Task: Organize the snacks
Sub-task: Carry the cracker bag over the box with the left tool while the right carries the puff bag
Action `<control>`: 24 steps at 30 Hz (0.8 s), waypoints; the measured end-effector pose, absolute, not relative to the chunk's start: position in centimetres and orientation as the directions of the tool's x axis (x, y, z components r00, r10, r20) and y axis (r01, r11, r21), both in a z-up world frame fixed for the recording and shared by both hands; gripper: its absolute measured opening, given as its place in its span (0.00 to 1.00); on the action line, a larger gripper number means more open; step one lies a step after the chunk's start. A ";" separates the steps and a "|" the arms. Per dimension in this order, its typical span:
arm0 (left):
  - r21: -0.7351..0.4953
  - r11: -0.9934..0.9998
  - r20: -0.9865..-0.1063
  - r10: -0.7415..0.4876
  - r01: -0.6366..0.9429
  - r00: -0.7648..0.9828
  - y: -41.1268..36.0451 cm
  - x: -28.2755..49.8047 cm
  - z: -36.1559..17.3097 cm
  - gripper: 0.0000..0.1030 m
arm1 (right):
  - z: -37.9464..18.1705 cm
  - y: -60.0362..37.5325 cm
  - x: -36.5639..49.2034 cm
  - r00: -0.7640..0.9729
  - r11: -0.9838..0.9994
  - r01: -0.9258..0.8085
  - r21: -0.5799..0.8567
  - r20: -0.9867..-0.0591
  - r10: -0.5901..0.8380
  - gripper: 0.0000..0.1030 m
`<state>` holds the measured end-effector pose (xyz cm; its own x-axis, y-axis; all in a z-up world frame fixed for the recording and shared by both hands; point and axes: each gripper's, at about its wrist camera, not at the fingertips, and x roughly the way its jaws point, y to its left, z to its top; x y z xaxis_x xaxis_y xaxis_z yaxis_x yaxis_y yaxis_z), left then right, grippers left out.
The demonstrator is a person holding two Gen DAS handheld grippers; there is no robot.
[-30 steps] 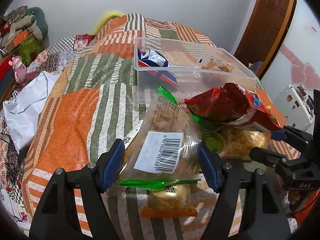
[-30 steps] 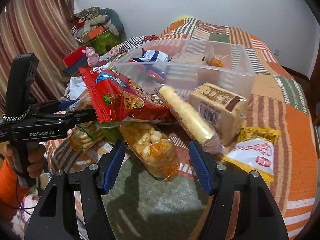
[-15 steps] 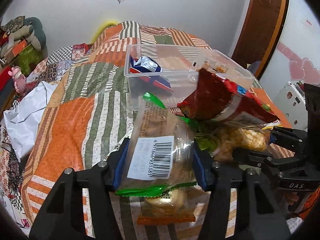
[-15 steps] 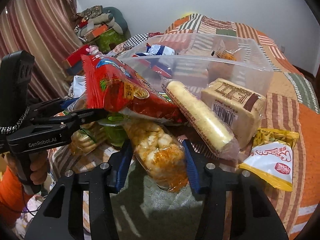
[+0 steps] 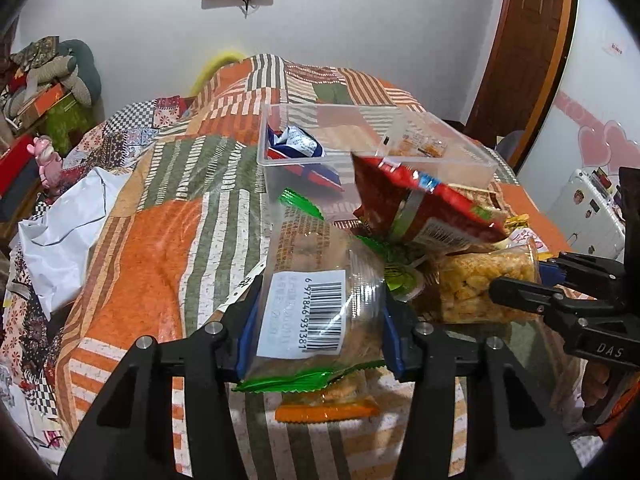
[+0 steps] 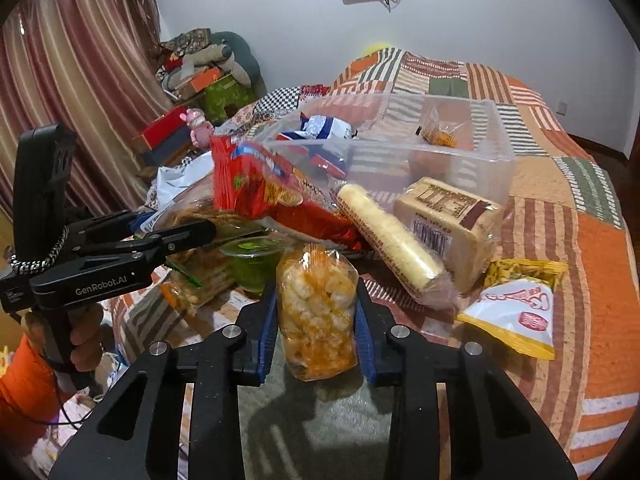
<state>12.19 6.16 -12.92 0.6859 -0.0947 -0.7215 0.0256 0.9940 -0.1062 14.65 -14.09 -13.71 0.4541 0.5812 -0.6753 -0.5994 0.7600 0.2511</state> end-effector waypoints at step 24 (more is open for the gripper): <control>-0.073 0.997 -0.644 -0.024 -0.031 0.765 7.8 9.6 -7.6 0.47 | -8.6 -17.4 13.9 0.620 0.816 -0.548 0.186 -0.565 0.545 0.28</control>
<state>9.58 7.84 -7.63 0.7648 -0.0236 -0.6439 -0.0307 0.9969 -0.0730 13.91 -17.41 -8.61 0.6198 0.5450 -0.5647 -0.5478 0.8157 0.1859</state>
